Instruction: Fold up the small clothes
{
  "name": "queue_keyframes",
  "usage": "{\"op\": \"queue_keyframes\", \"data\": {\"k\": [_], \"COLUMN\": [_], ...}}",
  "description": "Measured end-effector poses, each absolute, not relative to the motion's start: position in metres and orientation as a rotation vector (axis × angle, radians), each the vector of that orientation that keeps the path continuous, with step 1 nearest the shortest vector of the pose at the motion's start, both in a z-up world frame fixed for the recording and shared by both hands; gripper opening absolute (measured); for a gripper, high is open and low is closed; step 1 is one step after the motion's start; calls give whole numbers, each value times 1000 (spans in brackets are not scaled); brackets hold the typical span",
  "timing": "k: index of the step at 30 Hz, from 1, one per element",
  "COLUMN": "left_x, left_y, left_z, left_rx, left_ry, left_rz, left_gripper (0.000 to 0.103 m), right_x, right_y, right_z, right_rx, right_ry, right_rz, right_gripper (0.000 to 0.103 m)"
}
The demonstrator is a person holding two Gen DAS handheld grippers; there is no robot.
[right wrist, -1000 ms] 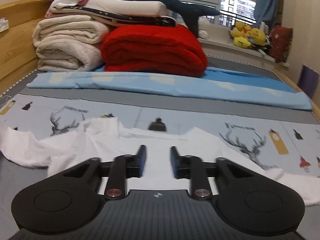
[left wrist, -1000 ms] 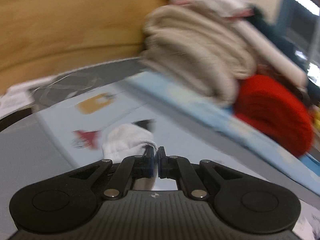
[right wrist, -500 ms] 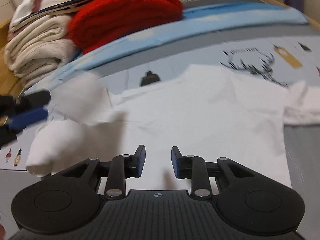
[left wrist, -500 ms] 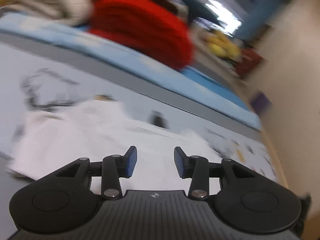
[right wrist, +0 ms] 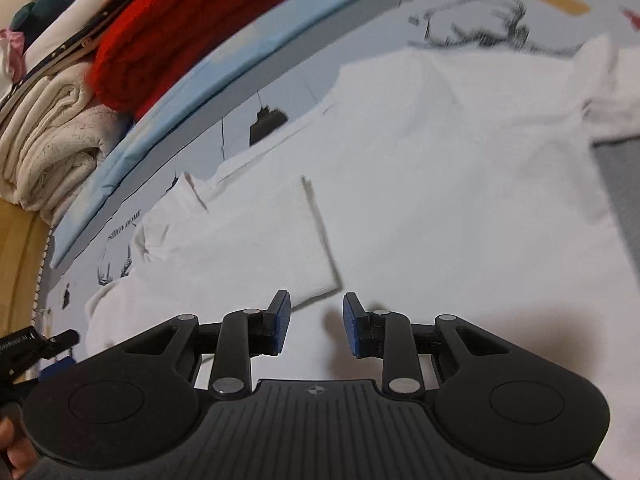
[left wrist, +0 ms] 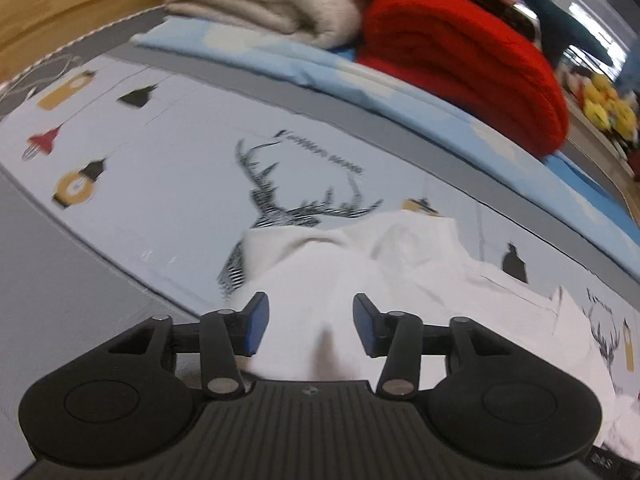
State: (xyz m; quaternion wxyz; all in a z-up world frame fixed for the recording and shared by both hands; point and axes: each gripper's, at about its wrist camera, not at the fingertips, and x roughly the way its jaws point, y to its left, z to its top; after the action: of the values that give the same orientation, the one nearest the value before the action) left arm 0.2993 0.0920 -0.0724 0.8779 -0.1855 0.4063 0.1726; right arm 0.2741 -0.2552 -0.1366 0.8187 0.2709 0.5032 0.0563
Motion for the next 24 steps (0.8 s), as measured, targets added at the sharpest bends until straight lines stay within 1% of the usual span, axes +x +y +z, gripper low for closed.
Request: {"op": "queue_keyframes", "data": {"k": [7,15,17,19,22,24], "left_x": [294,297,297,297,297,296], "left_y": [79,96,97,98,102,110], "left_z": [-62,-62,-61,-61,-61,-60], "left_rx": [-314,-359,-360,-358,-363,-388], "left_ry": [840,850,850,851,850,841], "left_rz": [302,322,323,322,331,349], "left_gripper": [54,54,54,54,54,54], "right_x": [290,299,299,300,300,300], "right_y": [-242,-237,-236,-236,-237,-235], "right_z": [-149,-158,-159,-158,-153,-144], "right_rx": [617,624,604,584,577,549], "right_ry": [1105,1127,1112,1097,1057,1016], "right_rz": [91,48,48,33,51,77], "right_gripper": [30,30,26,10,3,3]}}
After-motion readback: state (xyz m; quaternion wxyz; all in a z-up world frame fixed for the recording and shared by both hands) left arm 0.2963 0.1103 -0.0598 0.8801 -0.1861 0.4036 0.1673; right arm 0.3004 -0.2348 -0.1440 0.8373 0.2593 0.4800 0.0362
